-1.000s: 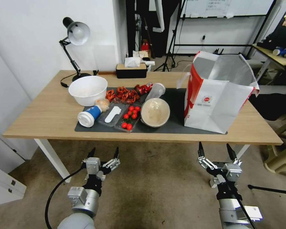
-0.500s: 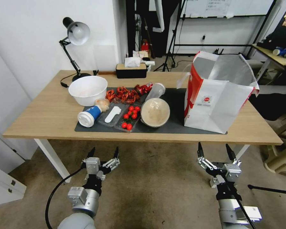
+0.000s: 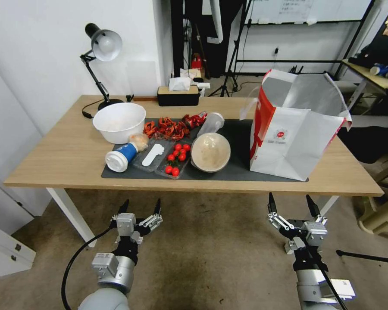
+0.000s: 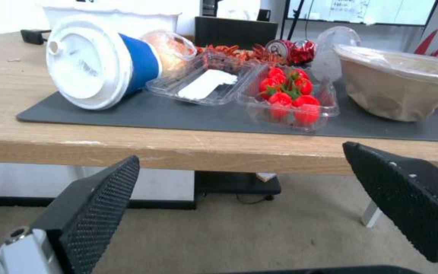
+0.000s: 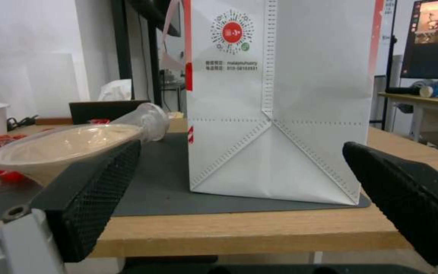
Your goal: Pick up the food delivery bag from the floor and place it on the table.
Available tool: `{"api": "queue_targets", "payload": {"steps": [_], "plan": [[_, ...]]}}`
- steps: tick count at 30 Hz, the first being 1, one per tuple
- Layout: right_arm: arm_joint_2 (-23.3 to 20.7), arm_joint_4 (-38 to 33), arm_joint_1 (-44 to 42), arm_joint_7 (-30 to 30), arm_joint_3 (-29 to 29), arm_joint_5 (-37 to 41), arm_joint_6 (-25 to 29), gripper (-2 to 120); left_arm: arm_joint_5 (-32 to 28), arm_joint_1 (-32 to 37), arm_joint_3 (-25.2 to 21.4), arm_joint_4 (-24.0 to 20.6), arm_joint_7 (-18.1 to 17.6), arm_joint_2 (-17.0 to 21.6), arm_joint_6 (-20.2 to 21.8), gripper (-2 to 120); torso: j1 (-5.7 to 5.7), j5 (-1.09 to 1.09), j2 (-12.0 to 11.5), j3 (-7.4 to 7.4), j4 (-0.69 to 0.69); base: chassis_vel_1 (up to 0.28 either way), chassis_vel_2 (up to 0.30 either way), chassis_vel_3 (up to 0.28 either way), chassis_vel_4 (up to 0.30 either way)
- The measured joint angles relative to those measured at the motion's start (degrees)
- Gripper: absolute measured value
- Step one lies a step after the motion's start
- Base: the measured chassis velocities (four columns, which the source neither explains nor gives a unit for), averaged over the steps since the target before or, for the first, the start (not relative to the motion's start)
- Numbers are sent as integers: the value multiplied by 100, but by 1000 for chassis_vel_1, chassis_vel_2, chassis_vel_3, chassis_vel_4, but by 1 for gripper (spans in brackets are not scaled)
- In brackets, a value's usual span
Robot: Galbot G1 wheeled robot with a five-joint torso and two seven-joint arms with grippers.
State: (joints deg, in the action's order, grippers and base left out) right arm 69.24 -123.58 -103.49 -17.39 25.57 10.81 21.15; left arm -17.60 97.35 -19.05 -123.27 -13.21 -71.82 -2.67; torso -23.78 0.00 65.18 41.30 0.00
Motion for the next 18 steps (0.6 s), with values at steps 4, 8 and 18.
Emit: {"api": "queue_targets", "payload": {"steps": [4, 8, 18], "plan": [[0, -1, 0, 0, 0, 1, 0, 100, -1, 0, 0, 0, 0, 0, 0, 100, 0, 0, 0, 0, 0, 0, 0, 0, 0], [-1, -1, 0, 0, 0, 2, 0, 100, -2, 0, 0, 0, 0, 0, 1, 100, 0, 0, 0, 0, 0, 0, 0, 0, 0], [-1, -2, 0, 0, 0, 5, -3, 100, -2, 0, 0, 0, 0, 0, 3, 100, 0, 0, 0, 0, 0, 0, 0, 0, 0]]}}
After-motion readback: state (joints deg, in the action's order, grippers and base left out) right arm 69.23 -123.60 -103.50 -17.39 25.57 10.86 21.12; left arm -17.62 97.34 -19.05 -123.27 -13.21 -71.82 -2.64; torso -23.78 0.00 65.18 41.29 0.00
